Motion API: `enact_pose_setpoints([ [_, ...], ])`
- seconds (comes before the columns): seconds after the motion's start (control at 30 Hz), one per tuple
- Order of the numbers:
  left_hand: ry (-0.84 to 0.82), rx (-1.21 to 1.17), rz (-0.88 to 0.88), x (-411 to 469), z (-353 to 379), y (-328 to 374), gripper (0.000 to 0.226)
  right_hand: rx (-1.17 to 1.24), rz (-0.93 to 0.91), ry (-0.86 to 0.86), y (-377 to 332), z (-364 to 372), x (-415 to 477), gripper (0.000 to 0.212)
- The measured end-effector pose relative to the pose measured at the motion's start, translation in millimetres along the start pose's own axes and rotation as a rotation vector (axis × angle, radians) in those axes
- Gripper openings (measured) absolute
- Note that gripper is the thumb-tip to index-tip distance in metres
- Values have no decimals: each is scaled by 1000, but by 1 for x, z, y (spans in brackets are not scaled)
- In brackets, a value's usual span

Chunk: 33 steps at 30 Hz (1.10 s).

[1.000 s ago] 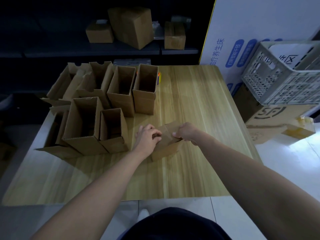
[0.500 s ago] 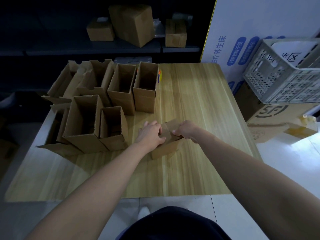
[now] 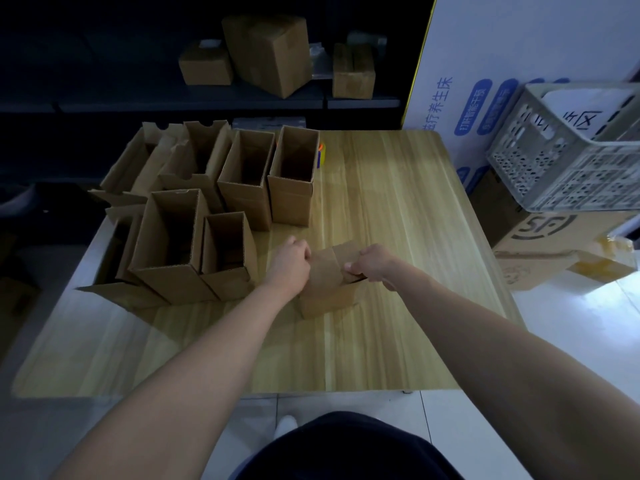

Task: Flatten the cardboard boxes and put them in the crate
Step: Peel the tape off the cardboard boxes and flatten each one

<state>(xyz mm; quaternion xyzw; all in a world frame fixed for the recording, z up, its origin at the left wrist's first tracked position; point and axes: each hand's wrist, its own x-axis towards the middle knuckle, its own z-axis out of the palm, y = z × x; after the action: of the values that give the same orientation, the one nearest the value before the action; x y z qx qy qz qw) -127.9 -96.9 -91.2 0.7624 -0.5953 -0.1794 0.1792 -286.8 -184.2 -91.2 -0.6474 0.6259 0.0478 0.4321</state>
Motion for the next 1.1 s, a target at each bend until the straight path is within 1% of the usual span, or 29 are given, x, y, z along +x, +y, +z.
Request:
enact_pose_setpoints([
  [0.07, 23, -26, -4, -3, -3, -12, 21, -21, -6, -2, 1, 2, -1, 37],
  [0.17, 61, -59, 10, -14, -1, -24, 21, 24, -3, 30, 0, 5, 0, 51],
  [0.27, 100, -103, -13, -21, 3, -30, 19, 61, 9, 25, -1, 5, -1, 46],
  [0.47, 158, -75, -56, -24, 4, -26, 13, 66, 44, 6, -3, 4, -1, 39],
  [0.53, 151, -74, -73, -24, 4, -27, 11, 87, 64, 12, -3, 5, 1, 37],
  [0.7, 150, -137, -91, -27, 5, -28, 12, 41, 74, 13, -3, 5, 2, 31],
  [0.8, 143, -155, -104, -27, 5, -29, 8, -10, 79, 8, -6, 5, 0, 32],
  [0.9, 136, -165, -130, -24, 3, -26, 8, -36, 76, 17, -8, 5, -1, 32],
  [1.0, 88, -136, -150, -19, 0, -23, 7, -110, 65, 17, -9, 6, -3, 40],
  [1.1, 30, -111, -135, -17, -2, -24, 9, -137, 72, 33, -11, 5, -4, 40],
])
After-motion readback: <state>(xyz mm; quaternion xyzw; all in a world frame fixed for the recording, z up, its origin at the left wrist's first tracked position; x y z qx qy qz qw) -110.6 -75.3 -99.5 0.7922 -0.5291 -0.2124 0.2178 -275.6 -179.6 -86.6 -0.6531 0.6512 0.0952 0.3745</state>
